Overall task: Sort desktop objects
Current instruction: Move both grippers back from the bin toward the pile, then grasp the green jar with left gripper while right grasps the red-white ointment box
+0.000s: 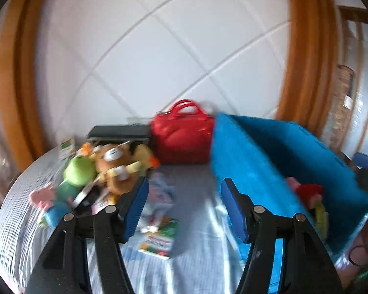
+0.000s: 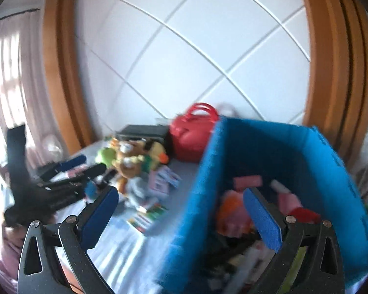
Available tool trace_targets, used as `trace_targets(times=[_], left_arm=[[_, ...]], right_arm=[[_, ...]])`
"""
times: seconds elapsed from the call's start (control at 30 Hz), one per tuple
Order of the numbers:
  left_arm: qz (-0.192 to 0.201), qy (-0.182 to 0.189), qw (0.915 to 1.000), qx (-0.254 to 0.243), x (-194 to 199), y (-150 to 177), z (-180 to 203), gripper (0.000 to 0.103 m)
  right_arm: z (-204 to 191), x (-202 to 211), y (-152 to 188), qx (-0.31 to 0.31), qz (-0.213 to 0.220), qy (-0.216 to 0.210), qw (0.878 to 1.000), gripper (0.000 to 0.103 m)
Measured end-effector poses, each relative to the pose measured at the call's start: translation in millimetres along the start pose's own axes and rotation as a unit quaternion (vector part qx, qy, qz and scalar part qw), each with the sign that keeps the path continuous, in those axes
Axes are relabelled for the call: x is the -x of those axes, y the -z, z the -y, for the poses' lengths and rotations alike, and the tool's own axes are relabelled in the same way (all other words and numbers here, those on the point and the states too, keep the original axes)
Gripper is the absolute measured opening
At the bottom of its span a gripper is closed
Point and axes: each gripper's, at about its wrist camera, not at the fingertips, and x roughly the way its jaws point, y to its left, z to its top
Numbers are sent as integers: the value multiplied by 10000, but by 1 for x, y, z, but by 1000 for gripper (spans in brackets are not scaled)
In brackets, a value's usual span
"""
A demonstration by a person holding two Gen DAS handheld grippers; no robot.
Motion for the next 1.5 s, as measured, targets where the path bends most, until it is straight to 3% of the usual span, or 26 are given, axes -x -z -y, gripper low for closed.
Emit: trace_targets(times=[0.1,0.27,0.47,0.63,0.8,1.0,1.37,1.43,1.5], left_arm=[[-290,-73,9993,245,-9,9,-52,61],[-826,-540,9947,301,-31,36,-131,61],[-1473,-1017,9806,798,-64,71,-227,61],[-2001,-1140,9668,1111,-103,100,-275,61],[-2331,-1078,9572,1335,-148,120,-286,61],[-2656,-867,9471,1577,-207,137,-278,61],[-3107,-1196,9301,1551,-277,167,-275,61],[-3005,-1045,9343,1609,-277,172,-278,51],[-2952,-1087,9380,1459,-275,172,-278,52]], right_arm=[[-30,-20,-1,-25,38,-109,9999,103],[-68,-67,10,-226,-157,-346,9990,103],[-93,-140,38,-756,-839,-441,9926,103],[-94,-205,74,-1272,-1517,-328,9797,103],[-85,-265,113,-1388,-2173,19,9662,103],[-65,-311,141,-1585,-2648,144,9511,103],[-56,-370,161,-1546,-3105,237,9376,103],[-60,-376,161,-1460,-3094,247,9393,103],[-64,-384,160,-1329,-3059,309,9422,103]])
